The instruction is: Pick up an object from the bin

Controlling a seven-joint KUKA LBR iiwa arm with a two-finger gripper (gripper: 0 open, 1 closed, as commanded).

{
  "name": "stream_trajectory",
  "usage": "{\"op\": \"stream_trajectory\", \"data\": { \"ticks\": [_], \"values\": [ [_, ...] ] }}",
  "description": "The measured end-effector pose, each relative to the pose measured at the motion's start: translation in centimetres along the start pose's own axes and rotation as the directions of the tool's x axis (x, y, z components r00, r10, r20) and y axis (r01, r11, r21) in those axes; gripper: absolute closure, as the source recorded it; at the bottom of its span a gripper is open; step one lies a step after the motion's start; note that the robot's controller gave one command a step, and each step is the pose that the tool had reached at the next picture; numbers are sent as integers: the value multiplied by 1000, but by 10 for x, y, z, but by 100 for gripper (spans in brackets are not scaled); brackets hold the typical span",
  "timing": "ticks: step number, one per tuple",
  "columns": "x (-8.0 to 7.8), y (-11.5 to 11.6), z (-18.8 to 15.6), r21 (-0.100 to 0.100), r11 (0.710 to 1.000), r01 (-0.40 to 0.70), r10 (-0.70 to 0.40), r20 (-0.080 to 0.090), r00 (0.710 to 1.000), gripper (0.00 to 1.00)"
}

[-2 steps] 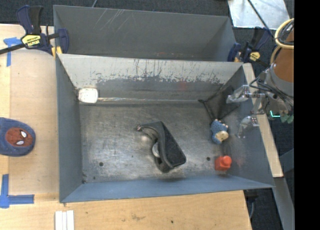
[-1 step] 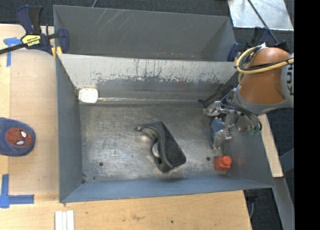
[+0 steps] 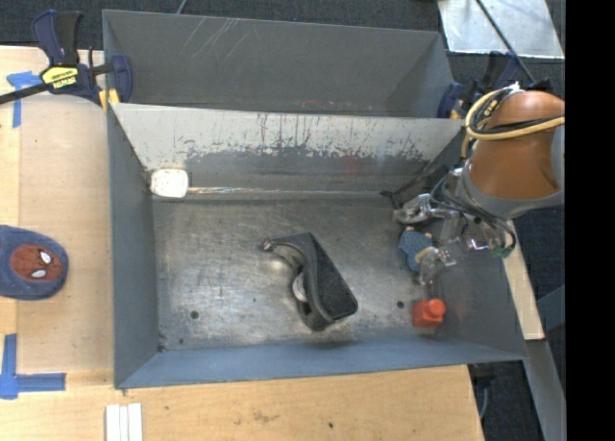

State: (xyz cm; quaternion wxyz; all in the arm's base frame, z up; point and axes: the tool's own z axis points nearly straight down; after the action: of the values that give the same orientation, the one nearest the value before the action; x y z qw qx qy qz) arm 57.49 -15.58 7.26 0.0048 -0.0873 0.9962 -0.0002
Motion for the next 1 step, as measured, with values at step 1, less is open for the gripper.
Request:
{"op": "stream_trajectory", "data": {
  "ticks": [1],
  "values": [
    [-1,0,-1,2,1000,1,-1,2,1000,100]
  ]
}}
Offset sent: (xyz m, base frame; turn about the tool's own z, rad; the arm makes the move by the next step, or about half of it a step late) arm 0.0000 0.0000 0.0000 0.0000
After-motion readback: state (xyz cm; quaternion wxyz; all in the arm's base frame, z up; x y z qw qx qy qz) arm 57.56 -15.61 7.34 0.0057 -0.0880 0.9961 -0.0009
